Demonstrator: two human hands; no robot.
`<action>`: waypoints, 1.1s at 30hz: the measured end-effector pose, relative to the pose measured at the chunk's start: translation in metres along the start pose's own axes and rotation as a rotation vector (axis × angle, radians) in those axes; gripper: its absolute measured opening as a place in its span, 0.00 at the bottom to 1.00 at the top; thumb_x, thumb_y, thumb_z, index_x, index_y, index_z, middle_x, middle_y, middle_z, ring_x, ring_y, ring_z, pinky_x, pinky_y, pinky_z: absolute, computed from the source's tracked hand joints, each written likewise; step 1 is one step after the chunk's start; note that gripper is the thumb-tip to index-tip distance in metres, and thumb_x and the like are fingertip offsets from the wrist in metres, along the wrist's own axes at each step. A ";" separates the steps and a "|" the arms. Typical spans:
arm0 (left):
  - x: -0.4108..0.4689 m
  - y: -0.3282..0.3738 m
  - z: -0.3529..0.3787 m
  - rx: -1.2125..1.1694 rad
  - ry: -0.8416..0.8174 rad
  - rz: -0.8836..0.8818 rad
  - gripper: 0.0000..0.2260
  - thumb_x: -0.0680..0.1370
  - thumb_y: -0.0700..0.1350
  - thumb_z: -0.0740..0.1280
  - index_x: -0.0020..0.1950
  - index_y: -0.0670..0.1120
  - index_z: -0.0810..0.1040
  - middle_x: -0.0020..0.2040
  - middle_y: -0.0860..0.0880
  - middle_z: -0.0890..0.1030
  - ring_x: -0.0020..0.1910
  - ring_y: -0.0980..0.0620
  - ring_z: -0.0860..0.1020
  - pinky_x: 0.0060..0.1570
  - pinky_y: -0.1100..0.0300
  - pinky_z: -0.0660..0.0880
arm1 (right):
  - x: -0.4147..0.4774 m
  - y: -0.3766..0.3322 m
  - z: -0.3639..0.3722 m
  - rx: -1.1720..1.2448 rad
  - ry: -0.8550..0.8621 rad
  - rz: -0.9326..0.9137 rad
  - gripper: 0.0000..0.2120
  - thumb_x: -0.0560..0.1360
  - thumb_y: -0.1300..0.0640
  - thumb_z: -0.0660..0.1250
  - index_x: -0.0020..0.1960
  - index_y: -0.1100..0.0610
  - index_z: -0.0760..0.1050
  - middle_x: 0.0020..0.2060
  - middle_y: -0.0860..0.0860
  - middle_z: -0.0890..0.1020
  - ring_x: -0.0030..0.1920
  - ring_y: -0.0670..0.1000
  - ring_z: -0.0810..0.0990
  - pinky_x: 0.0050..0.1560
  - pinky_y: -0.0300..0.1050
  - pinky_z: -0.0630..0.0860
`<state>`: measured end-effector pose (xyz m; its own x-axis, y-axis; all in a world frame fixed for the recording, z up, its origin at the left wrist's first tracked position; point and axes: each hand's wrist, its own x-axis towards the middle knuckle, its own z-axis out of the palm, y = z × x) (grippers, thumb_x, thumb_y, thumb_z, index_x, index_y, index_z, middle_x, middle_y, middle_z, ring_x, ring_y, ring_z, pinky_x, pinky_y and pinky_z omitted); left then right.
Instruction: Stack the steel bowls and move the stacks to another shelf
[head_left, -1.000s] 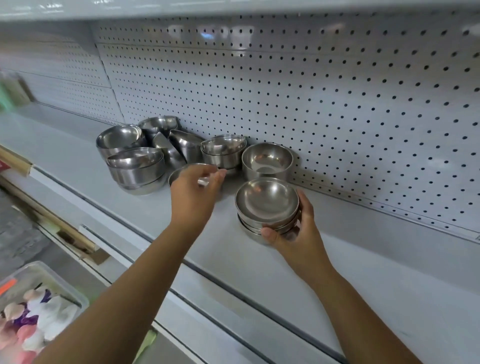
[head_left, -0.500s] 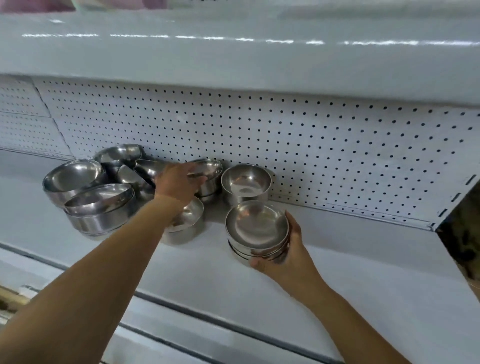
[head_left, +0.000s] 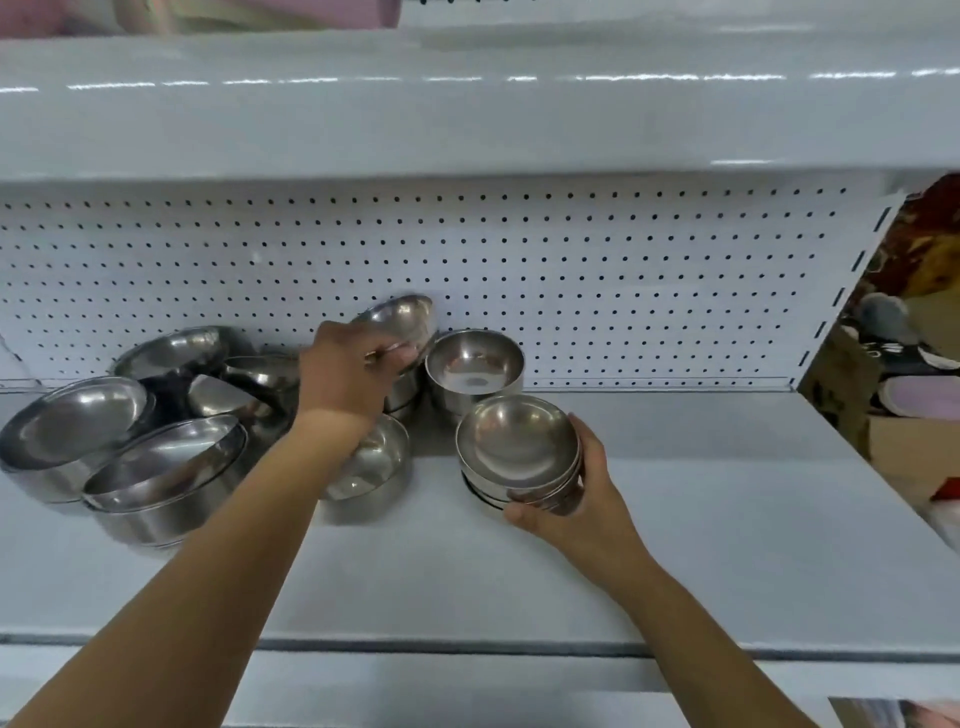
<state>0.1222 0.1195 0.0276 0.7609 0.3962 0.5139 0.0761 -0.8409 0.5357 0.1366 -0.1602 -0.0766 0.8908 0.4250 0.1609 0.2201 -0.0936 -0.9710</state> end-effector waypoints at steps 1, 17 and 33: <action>-0.008 0.009 -0.002 -0.074 -0.004 0.042 0.06 0.76 0.50 0.75 0.43 0.49 0.85 0.39 0.49 0.78 0.44 0.45 0.78 0.43 0.58 0.69 | -0.001 0.000 0.000 -0.006 0.003 -0.003 0.61 0.54 0.37 0.86 0.79 0.34 0.55 0.67 0.26 0.71 0.69 0.37 0.74 0.70 0.43 0.75; -0.070 0.017 0.030 -0.312 -0.284 0.559 0.10 0.77 0.59 0.68 0.46 0.56 0.85 0.43 0.62 0.85 0.61 0.55 0.75 0.59 0.36 0.72 | -0.008 -0.008 0.004 -0.074 0.089 -0.016 0.50 0.61 0.44 0.86 0.77 0.39 0.63 0.66 0.37 0.79 0.69 0.43 0.77 0.72 0.56 0.74; -0.093 0.026 0.023 -0.666 -0.446 0.011 0.32 0.74 0.57 0.76 0.75 0.56 0.68 0.77 0.57 0.67 0.76 0.60 0.65 0.76 0.55 0.62 | -0.006 -0.002 0.002 -0.077 0.098 0.009 0.50 0.64 0.53 0.85 0.78 0.42 0.62 0.67 0.40 0.77 0.65 0.38 0.77 0.60 0.35 0.77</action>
<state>0.0679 0.0521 -0.0218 0.9559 0.0861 0.2807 -0.2267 -0.3911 0.8920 0.1304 -0.1604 -0.0761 0.9266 0.3338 0.1730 0.2388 -0.1673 -0.9565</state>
